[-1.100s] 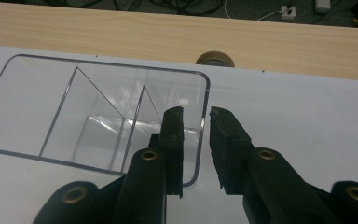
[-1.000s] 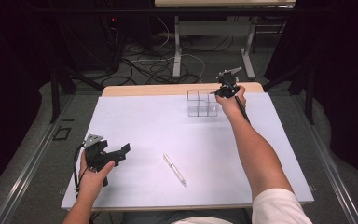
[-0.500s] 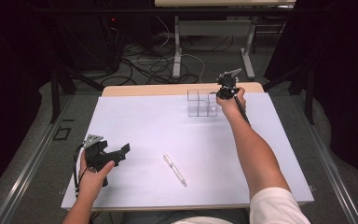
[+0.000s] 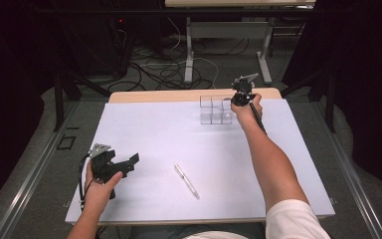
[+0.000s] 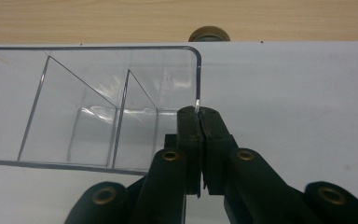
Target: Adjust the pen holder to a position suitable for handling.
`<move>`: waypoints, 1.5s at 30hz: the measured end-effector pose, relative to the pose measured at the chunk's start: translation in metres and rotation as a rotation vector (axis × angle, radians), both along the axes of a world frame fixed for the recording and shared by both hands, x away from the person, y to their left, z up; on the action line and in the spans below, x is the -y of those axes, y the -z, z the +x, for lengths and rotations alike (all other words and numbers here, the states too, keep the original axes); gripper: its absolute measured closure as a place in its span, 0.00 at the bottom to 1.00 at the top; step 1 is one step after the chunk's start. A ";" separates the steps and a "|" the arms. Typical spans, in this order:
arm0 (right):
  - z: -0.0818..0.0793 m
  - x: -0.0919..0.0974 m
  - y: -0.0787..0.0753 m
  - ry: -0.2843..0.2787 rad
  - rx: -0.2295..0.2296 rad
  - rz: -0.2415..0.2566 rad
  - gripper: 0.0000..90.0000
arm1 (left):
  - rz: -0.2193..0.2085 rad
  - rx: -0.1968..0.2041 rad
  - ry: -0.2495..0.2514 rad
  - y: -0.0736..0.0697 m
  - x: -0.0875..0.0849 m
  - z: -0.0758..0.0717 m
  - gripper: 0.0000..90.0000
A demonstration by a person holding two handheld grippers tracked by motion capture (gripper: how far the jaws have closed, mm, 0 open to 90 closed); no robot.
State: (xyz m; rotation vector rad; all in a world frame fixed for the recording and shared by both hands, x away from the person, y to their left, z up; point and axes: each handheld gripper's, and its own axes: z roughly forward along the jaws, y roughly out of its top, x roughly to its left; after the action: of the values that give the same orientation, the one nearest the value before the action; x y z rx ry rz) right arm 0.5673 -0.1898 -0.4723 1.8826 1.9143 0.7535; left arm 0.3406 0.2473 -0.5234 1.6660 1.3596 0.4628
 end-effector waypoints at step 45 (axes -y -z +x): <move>-0.069 -0.046 -0.012 -0.179 -0.043 -0.007 0.98 | 0.004 0.013 0.009 -0.003 0.003 0.002 0.00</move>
State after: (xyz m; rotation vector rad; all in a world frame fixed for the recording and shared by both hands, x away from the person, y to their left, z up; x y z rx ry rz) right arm 0.4980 -0.1441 -0.4601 1.7539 2.1309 0.7629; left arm 0.3424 0.2440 -0.5209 1.6689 1.3414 0.4704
